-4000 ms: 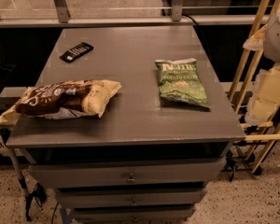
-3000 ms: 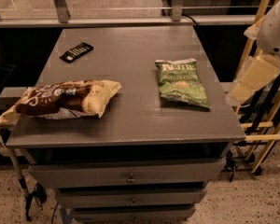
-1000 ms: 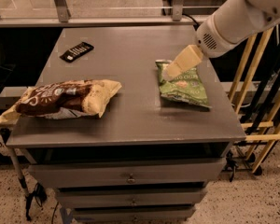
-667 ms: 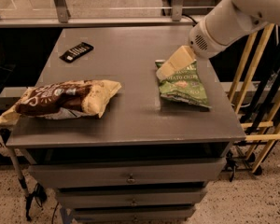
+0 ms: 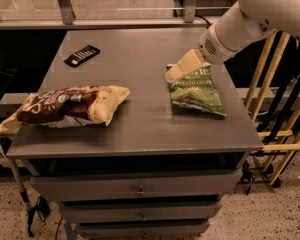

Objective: Pick green jalapeno chip bag

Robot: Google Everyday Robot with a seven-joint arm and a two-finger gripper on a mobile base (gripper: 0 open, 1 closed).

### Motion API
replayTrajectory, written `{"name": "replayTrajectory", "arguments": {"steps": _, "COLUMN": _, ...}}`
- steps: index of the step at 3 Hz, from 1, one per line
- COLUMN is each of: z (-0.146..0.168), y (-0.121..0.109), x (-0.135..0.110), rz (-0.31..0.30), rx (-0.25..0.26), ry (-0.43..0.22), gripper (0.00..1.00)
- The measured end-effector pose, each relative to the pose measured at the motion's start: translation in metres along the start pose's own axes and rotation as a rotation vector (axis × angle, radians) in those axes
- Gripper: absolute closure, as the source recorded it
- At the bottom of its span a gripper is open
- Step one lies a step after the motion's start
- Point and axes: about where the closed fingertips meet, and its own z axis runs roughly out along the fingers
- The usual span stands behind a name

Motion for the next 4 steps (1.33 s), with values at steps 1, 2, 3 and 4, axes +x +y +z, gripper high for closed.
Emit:
{"name": "replayTrajectory", "arguments": {"steps": 1, "z": 0.012, "y": -0.003, "x": 0.000, "rz": 0.022, "rx": -0.018, "ry": 0.011, "gripper": 0.00}}
{"name": "replayTrajectory", "arguments": {"steps": 2, "z": 0.020, "y": -0.004, "x": 0.000, "rz": 0.031, "rx": -0.031, "ry": 0.021, "gripper": 0.00}}
{"name": "replayTrajectory", "arguments": {"steps": 3, "z": 0.028, "y": -0.009, "x": 0.002, "rz": 0.032, "rx": -0.036, "ry": 0.033, "gripper": 0.00}}
{"name": "replayTrajectory", "arguments": {"steps": 4, "z": 0.041, "y": -0.013, "x": 0.008, "rz": 0.035, "rx": -0.041, "ry": 0.065, "gripper": 0.00}}
